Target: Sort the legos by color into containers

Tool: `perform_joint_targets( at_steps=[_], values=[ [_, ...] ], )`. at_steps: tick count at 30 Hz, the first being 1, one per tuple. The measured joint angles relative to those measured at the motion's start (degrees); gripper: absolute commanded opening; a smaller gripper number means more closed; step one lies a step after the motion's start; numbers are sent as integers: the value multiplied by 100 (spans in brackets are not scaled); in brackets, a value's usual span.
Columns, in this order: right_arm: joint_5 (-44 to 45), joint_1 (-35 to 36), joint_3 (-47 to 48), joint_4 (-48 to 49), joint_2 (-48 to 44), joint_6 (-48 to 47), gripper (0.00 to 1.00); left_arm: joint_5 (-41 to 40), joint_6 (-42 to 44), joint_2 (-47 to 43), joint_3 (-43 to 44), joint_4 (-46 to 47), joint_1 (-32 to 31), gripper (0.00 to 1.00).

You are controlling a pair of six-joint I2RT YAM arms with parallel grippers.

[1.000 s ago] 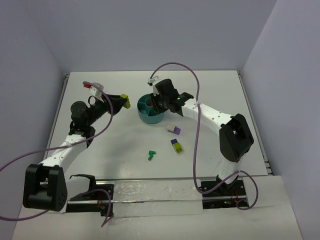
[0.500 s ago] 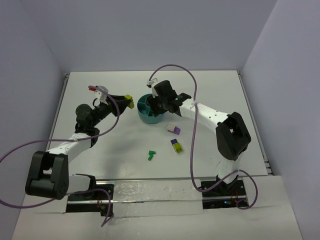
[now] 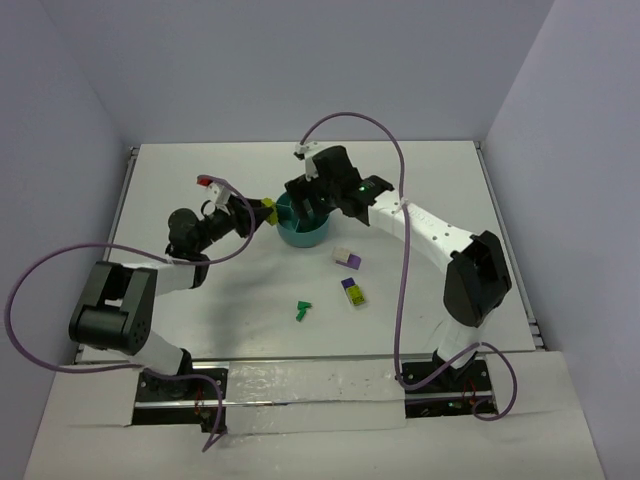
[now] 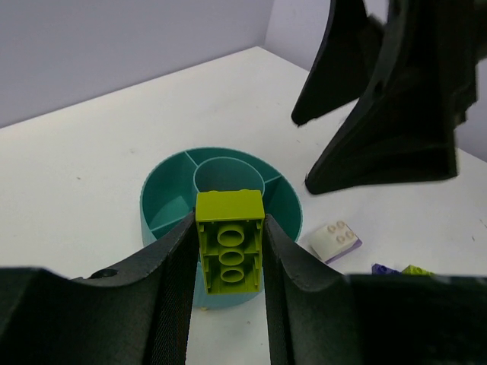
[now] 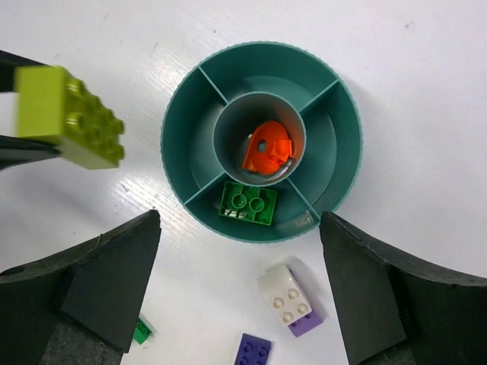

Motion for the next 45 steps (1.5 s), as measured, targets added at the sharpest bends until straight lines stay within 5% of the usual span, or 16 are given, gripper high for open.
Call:
perform_joint_targets(
  at_steps=[21,34,45],
  values=[
    [-374,-692,-4,-131,-323,15,93,636,-93,1435,643,819,-76,37],
    [-499,-710,-4,-172,-321,15,93,633,84,1678,706,899,-182,38],
    [-504,-710,-36,-185,-323,15,94,633,209,1742,711,897,-197,68]
  ],
)
